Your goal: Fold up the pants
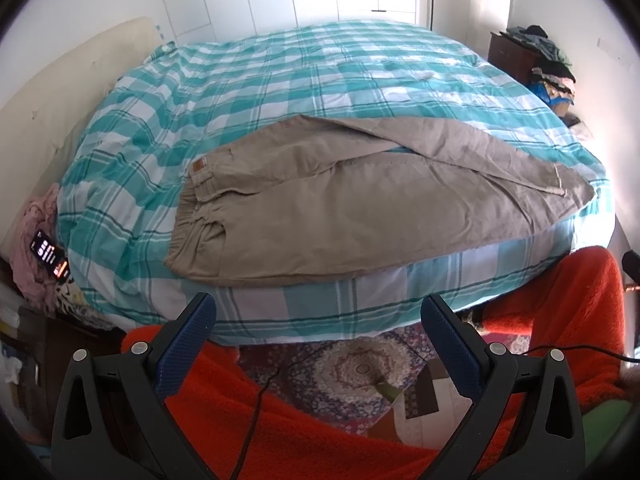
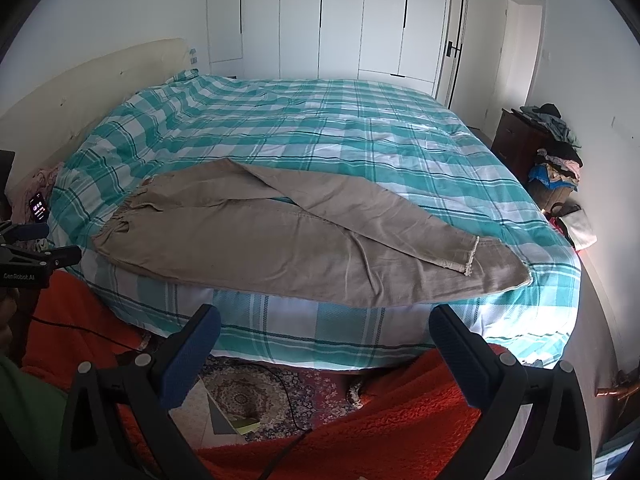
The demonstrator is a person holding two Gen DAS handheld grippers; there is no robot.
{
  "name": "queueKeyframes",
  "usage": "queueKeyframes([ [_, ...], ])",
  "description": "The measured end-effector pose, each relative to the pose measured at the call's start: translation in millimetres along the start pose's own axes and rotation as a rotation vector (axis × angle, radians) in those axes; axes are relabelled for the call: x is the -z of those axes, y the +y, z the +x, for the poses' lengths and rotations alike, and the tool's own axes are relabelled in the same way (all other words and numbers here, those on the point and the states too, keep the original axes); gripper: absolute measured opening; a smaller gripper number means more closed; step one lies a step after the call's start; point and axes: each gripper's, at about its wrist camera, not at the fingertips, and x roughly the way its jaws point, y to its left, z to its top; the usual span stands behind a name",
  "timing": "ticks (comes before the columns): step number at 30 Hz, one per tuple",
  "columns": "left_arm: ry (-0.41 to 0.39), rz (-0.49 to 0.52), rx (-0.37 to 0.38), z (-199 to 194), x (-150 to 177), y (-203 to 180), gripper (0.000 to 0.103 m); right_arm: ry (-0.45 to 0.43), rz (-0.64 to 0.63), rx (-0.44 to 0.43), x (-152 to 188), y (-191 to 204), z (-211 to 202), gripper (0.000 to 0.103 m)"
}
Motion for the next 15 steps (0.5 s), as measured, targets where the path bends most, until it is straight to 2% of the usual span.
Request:
queueKeyframes([
  [15, -0.013, 0.013, 0.01, 0.7, -6.0, -3.2, 0.102, 0.003, 0.006, -0.003, -0.3, 0.9, 7.1, 0.103],
])
